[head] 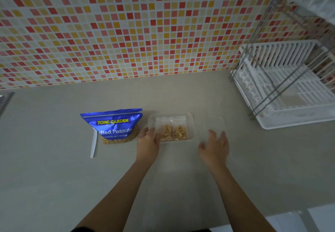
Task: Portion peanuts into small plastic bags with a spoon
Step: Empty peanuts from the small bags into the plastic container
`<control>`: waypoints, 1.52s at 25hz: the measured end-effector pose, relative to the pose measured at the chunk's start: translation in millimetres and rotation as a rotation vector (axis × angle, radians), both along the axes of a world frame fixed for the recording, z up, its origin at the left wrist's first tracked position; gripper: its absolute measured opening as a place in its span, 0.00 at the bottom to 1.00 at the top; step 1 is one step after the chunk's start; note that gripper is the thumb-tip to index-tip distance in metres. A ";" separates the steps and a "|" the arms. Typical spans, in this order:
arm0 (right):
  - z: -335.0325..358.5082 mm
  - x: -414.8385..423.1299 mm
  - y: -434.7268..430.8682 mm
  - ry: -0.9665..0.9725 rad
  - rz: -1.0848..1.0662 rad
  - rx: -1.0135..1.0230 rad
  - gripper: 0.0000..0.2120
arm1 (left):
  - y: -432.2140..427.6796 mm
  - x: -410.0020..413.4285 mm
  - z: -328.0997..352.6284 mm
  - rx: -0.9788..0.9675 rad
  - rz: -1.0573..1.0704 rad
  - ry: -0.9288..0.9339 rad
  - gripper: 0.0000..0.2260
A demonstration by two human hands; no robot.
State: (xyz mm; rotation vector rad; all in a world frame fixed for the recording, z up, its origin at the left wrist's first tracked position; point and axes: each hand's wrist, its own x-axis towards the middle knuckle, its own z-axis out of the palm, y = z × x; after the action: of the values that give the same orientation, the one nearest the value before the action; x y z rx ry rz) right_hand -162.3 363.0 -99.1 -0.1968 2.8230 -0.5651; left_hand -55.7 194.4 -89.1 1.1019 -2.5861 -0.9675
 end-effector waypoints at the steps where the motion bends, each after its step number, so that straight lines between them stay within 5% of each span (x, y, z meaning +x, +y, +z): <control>1: -4.6 1.2 7.7 -0.102 -0.087 0.053 0.32 | 0.2 0.8 3.9 0.020 0.008 0.023 0.14; 8: -2.5 -4.9 24.3 -0.167 -0.248 0.047 0.45 | 0.2 4.0 4.7 0.064 0.036 0.033 0.17; 12: -1.2 -12.3 29.3 0.063 -0.250 -0.403 0.33 | 3.6 8.4 5.4 0.073 0.009 0.005 0.20; 15: 18.6 -18.9 30.3 0.295 -0.427 -0.738 0.23 | 9.8 11.6 8.1 -0.117 -0.073 0.000 0.21; 18: 32.3 -32.8 30.0 0.277 -0.624 -1.109 0.23 | 17.8 8.7 9.4 -0.287 -0.155 0.117 0.18; 20: 28.9 -41.9 26.3 0.158 -0.583 -1.206 0.18 | 26.1 2.8 23.6 -0.106 -0.115 0.246 0.15; 24: 17.7 -31.9 3.7 -0.088 -0.381 -1.151 0.12 | 32.7 -2.9 37.4 0.285 0.075 0.344 0.16; 32: 13.4 -22.1 -41.2 -0.214 -0.092 -0.890 0.19 | 8.6 2.0 7.8 0.117 0.241 0.186 0.12; 38: 2.4 -31.8 -59.5 -0.091 0.095 -0.523 0.20 | -4.5 -3.1 -15.4 0.181 0.312 0.042 0.08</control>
State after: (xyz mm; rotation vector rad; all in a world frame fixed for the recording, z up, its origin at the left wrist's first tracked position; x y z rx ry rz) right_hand -194.1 303.5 -96.7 -0.3856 2.5054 -1.2440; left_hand -58.9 189.8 -104.6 1.4592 -2.2361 -1.1452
